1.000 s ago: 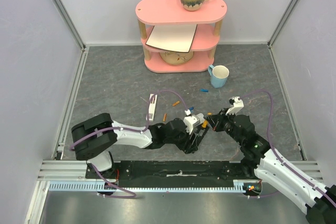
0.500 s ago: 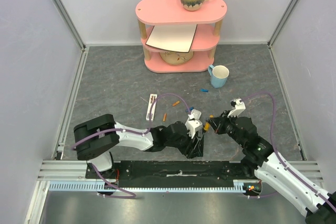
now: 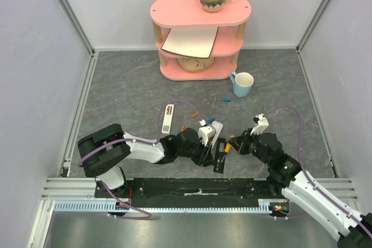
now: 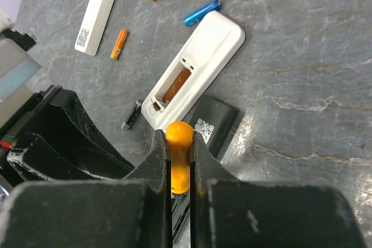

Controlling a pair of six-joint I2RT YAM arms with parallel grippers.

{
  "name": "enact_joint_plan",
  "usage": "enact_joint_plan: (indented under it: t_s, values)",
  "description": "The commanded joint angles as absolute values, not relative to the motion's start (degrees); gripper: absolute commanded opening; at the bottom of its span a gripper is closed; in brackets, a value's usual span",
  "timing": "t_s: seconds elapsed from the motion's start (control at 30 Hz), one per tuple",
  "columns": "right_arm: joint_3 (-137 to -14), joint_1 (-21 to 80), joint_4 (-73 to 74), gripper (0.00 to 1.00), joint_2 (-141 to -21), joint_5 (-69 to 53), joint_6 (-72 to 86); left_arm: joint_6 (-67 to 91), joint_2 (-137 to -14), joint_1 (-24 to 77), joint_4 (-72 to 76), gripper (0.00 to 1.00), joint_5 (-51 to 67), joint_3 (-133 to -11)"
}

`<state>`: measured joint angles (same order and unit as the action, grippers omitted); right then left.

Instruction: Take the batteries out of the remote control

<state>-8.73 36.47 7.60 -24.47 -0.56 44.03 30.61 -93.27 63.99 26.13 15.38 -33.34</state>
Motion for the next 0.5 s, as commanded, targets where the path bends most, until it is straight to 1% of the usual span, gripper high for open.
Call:
enact_joint_plan:
  t_s: [0.0,0.03,0.1,0.23,0.3,0.33,0.47]
  values:
    - [-6.5,36.4,2.7,0.0,-24.9,-3.4,47.2,31.9,-94.0,63.8,28.0,0.31,17.9,-34.5]
    - [-6.2,36.3,2.3,0.0,-25.7,-3.5,47.6,31.9,-94.6,63.9,27.9,0.28,18.2,-34.6]
    - [-5.6,36.3,0.9,0.0,-26.4,-4.1,48.0,31.9,-95.2,63.8,27.4,0.25,18.4,-35.2]
    - [-5.2,36.4,0.5,0.0,-26.2,-4.0,48.8,31.8,-96.9,63.8,26.3,0.13,18.8,-36.1]
    - [-5.0,36.4,0.4,0.0,-25.6,-3.6,49.4,32.1,-97.3,63.9,26.2,0.1,18.8,-36.0]
    - [-4.9,36.3,0.5,0.0,-24.8,-3.6,49.4,32.2,-97.4,63.8,26.2,0.07,19.1,-35.9]
    - [-6.1,36.3,2.6,0.0,-23.9,-2.6,48.9,32.9,-97.2,64.0,26.5,0.03,19.3,-34.9]
